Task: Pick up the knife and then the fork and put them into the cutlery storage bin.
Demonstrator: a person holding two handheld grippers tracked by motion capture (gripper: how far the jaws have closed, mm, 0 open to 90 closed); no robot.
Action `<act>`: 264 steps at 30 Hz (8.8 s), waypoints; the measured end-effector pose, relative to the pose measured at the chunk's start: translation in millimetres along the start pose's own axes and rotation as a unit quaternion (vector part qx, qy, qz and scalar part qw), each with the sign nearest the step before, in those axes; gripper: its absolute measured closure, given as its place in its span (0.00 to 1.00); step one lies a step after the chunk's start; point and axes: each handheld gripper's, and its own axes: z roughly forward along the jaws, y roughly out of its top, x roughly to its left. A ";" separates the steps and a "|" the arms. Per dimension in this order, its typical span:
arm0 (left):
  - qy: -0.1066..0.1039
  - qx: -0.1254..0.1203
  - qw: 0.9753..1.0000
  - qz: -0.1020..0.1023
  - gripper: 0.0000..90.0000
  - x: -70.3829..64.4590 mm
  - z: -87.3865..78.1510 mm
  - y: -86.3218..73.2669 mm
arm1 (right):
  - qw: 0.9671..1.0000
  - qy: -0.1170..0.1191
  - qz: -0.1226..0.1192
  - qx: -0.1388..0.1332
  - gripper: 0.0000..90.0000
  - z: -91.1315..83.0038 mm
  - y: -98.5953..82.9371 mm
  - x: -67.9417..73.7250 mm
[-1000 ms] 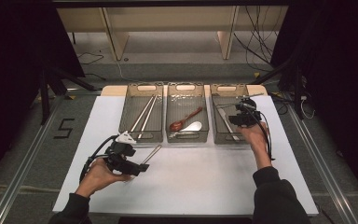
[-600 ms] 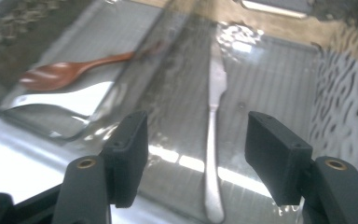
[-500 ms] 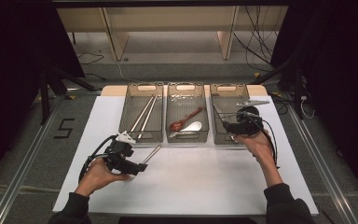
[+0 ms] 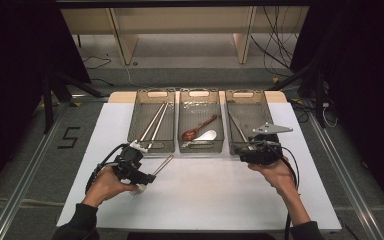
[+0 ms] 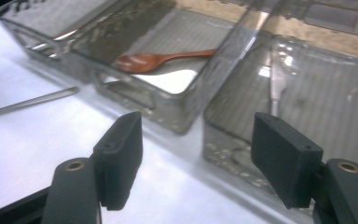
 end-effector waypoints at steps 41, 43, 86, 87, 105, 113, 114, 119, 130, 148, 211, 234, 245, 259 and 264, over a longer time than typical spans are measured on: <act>0.038 0.079 0.996 0.013 0.84 -3.3 48.1 10.0 | 0.999 0.046 -0.015 -0.025 0.38 -20.9 -59.3 35.5; 0.040 0.077 0.996 0.016 0.86 -5.0 48.3 9.9 | 0.999 0.045 -0.015 -0.027 0.38 -21.0 -59.5 35.6; -0.052 0.030 0.997 0.051 0.93 -17.9 16.3 8.5 | 0.996 0.061 -0.049 -0.034 0.38 -13.2 -57.3 56.9; -0.055 0.026 0.997 0.053 0.93 -20.4 14.9 9.1 | 0.996 0.063 -0.057 -0.035 0.38 -12.6 -56.5 60.7; -0.099 0.027 0.986 0.128 0.93 -70.4 2.7 20.7 | 0.968 0.079 -0.232 -0.050 0.38 12.6 -56.0 135.2; -0.105 0.029 0.985 0.137 0.93 -78.9 2.0 21.8 | 0.929 0.010 -0.365 -0.058 0.41 20.3 -68.8 160.0; -0.104 0.031 0.984 0.140 0.93 -79.3 1.1 22.0 | 0.925 0.003 -0.374 -0.059 0.42 21.7 -70.0 162.0; -0.108 0.028 0.984 0.140 0.93 -81.6 -1.1 22.1 | 0.900 -0.037 -0.430 -0.063 0.44 29.0 -76.1 170.3; -0.115 0.030 0.981 0.150 0.93 -87.1 -2.0 22.8 | 0.851 -0.091 -0.514 -0.061 0.58 41.3 -86.2 179.6; -0.127 0.034 0.980 0.149 0.93 -86.7 0.4 22.3 | 0.801 -0.120 -0.582 -0.070 0.93 45.5 -93.6 184.6; -0.061 -0.159 0.985 0.009 0.24 -16.9 -21.8 -16.4 | 0.918 -0.188 -0.348 0.003 0.97 0.7 -24.3 50.4; -0.034 -0.219 0.975 0.000 0.23 -15.1 -4.7 -42.3 | 0.998 -0.063 -0.009 -0.010 0.97 8.3 37.7 -39.7; -0.035 -0.228 0.973 -0.002 0.23 -18.3 -1.4 -48.0 | 0.996 -0.083 0.031 0.024 0.97 35.8 40.3 -61.9; -0.033 -0.237 0.971 -0.003 0.23 -19.7 -3.2 -50.6 | 0.990 -0.107 0.057 0.070 0.96 60.8 31.8 -74.7; -0.038 -0.242 0.969 -0.007 0.23 -19.3 -3.9 -51.4 | 0.989 -0.109 0.065 0.074 0.83 63.3 29.4 -75.6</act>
